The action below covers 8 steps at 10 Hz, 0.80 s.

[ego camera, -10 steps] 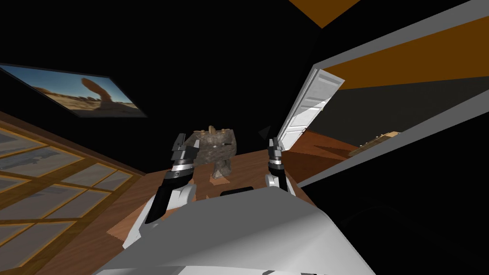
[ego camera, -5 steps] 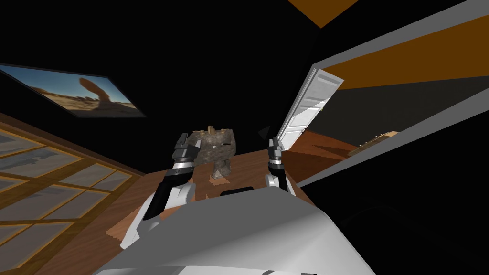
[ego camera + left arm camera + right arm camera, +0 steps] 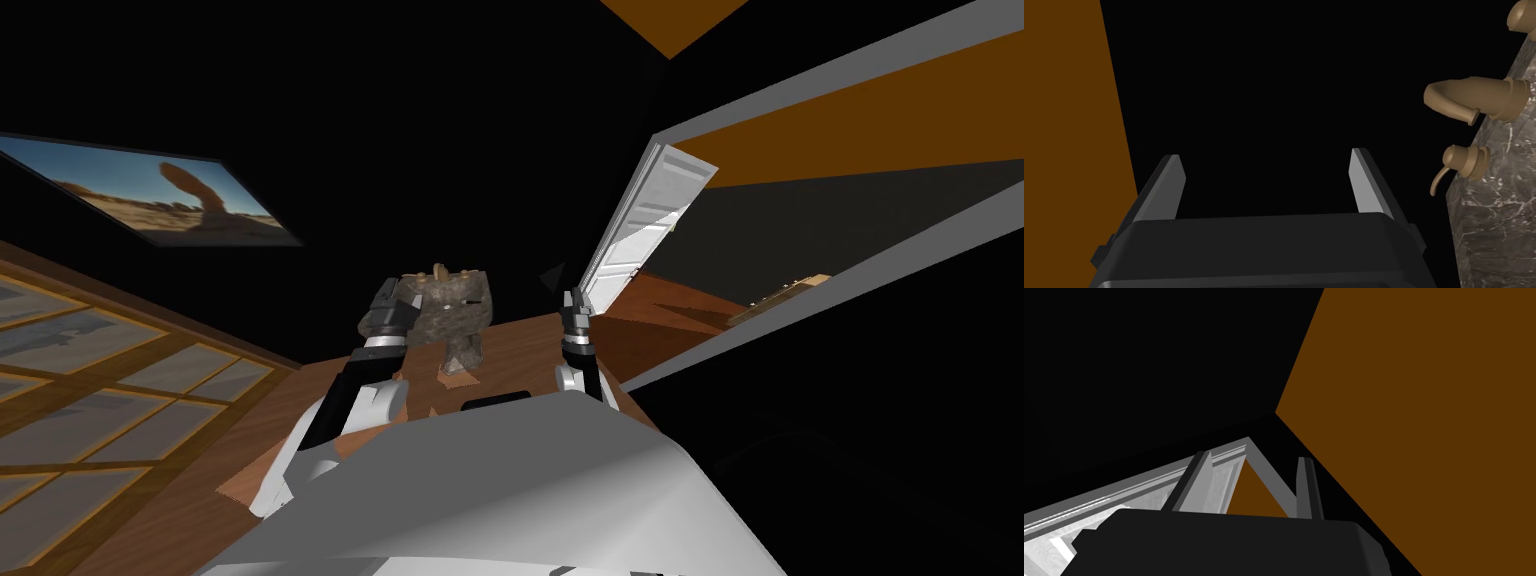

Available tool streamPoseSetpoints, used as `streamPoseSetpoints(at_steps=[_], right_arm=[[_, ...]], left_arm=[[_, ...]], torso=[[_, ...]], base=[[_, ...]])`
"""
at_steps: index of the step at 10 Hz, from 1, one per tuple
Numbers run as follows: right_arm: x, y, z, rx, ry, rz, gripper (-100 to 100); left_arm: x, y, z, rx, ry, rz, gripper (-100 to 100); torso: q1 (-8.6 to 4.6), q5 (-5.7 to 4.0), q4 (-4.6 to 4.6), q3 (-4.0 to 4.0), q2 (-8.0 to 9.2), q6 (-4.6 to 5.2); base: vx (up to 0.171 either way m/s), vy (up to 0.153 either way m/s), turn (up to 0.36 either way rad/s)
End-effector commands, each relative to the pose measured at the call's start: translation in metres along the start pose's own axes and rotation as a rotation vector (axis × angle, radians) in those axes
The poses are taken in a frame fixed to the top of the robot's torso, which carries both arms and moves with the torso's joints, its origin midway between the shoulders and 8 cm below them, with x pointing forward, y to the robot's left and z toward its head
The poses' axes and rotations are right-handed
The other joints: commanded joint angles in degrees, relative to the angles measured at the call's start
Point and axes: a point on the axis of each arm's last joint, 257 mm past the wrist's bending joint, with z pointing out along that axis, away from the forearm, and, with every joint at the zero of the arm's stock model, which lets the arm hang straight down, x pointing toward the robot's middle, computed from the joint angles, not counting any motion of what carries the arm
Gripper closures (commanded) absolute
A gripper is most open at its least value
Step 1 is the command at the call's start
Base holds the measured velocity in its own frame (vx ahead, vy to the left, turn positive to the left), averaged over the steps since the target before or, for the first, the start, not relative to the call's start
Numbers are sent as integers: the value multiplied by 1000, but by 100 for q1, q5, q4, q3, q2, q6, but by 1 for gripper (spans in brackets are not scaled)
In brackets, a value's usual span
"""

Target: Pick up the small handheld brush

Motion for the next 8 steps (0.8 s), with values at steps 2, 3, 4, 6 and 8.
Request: streamPoseSetpoints(at_steps=[2,3,4,6,8], right_arm=[[0,0,0,0,0,0,0],[0,0,0,0,0,0,0],[0,0,0,0,0,0,0],[0,0,0,0,0,0,0],[0,0,0,0,0,0,0]], left_arm=[[-3,11,3,-54,-15,-12,-100],[-4,9,6,-64,-19,-25,-100],[-6,17,5,-93,-26,-25,-100],[-9,22,7,-126,-37,-38,-100],[-12,27,9,-160,-49,-53,-100]], torso=[[-1,0,0,0,-1,1],[-2,0,0,-1,-1,0],[-4,-1,0,-1,-2,0],[1,0,0,-1,-1,0],[0,0,-1,-2,-3,0]], base=[[3,-16,-14],[7,-23,-21],[9,-18,-10],[7,-12,-16],[10,-16,-26]])
